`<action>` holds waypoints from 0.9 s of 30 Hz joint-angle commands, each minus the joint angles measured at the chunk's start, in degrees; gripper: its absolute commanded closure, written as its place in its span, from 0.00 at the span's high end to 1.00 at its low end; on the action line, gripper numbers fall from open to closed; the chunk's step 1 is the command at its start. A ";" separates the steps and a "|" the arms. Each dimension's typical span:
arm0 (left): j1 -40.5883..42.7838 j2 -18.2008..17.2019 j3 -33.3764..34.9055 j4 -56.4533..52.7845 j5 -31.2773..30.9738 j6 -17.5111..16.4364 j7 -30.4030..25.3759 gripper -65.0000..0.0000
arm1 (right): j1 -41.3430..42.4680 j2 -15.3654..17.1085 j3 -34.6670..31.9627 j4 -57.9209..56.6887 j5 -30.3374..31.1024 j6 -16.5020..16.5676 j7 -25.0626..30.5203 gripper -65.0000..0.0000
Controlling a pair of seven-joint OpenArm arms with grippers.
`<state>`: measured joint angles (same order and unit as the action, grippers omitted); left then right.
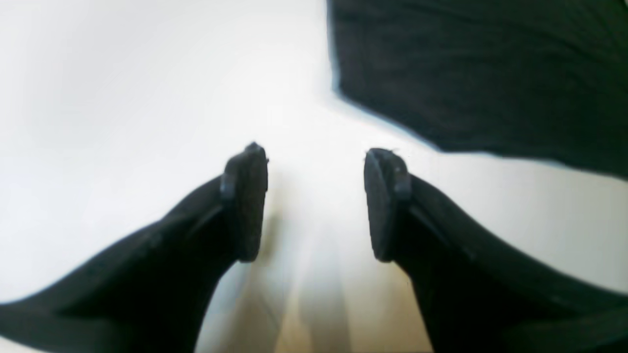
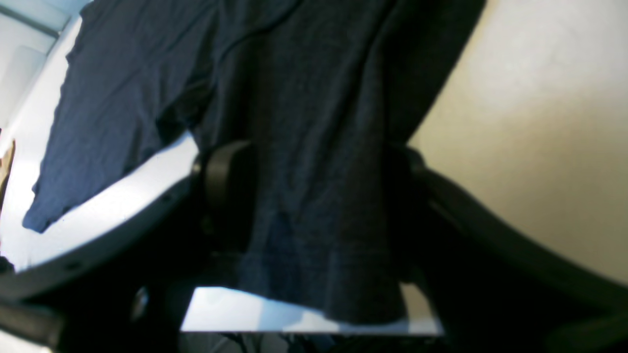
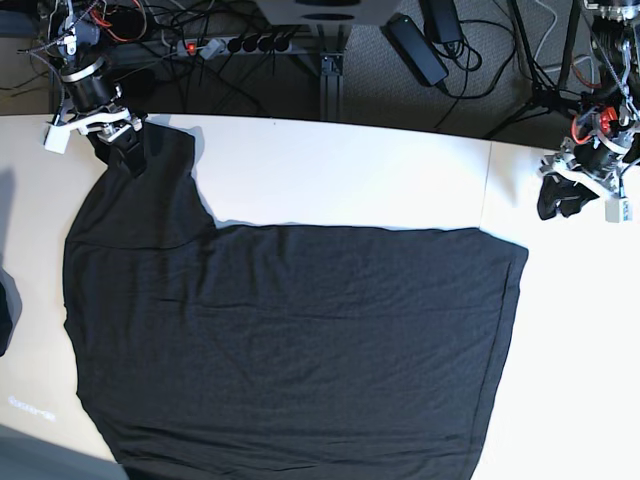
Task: Fold the T-shirt properly
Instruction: 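Reach the left gripper to the opposite shirt corner and grasp it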
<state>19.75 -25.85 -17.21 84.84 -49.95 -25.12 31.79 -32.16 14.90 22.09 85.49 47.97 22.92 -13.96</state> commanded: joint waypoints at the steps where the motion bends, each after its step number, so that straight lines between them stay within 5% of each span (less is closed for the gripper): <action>1: -1.42 -0.98 -0.31 -1.18 -2.43 -1.90 -0.15 0.53 | -0.37 0.17 -0.13 0.00 -1.75 -0.22 -2.54 0.60; 9: -9.40 -0.61 3.26 -14.93 -7.06 -4.72 3.41 0.53 | 0.07 0.17 -0.13 0.00 -1.70 -0.20 -2.56 0.60; 16: -13.20 1.62 11.21 -15.96 -5.20 -4.72 3.65 0.53 | 0.07 0.17 -0.13 0.00 -1.73 -0.20 -2.56 0.60; 22: -14.19 5.60 13.55 -15.96 -1.62 -0.81 3.78 0.53 | 0.04 0.17 -0.13 0.00 -1.73 -0.22 -2.58 0.60; 27: -14.21 7.41 13.55 -15.96 -0.94 -0.79 2.89 0.53 | 0.04 0.17 -0.13 0.00 -1.70 -0.20 -2.56 0.60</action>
<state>4.56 -18.90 -4.29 69.80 -54.22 -29.34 29.71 -31.57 14.90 22.09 85.49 47.53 22.92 -13.98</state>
